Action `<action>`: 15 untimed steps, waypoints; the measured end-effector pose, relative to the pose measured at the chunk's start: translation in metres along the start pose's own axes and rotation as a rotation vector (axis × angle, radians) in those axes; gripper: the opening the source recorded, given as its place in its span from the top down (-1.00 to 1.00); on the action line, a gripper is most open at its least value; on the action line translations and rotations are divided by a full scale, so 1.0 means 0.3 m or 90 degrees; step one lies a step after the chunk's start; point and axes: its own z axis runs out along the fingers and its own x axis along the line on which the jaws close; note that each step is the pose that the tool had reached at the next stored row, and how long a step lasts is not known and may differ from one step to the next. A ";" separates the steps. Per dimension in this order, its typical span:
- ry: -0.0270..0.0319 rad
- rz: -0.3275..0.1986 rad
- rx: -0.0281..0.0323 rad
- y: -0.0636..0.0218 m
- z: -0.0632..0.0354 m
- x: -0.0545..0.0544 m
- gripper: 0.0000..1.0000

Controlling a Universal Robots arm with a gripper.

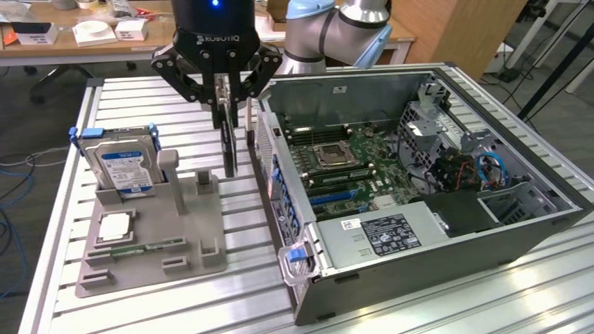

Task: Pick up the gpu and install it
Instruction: 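Pick up the gpu and move the gpu toward the slot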

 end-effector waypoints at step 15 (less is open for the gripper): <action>0.0000 0.000 0.0000 0.003 0.001 -0.051 0.47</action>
